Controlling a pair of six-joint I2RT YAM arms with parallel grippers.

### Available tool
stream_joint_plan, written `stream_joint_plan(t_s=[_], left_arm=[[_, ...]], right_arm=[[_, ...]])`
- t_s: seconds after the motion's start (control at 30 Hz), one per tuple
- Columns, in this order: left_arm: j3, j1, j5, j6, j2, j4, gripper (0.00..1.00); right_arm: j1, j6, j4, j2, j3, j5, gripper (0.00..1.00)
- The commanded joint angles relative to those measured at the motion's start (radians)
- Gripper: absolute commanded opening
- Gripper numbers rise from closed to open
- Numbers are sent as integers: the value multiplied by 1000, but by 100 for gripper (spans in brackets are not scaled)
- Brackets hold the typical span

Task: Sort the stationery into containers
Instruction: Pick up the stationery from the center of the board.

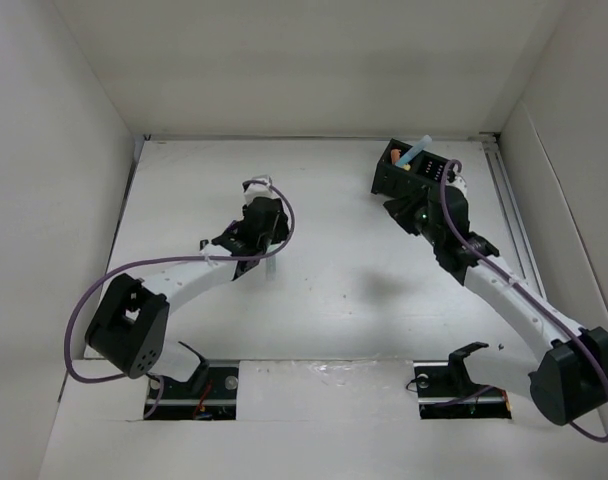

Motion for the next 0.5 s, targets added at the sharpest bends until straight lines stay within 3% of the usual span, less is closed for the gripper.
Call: stream_joint_plan(t_s=[0.0, 0.13, 0.3, 0.47], left_arm=[[-49, -5, -42, -60, -8, -90, 39], [-92, -5, -28, -93, 33, -92, 39], [-83, -5, 31, -80, 105, -74, 39], [-65, -25, 1, -70, 156, -86, 37]], right_arm=[[4, -64, -39, -29, 72, -144, 32], [14, -114, -107, 9, 118, -209, 47], [14, -114, -68, 43, 95, -244, 47], [24, -125, -68, 32, 95, -244, 47]])
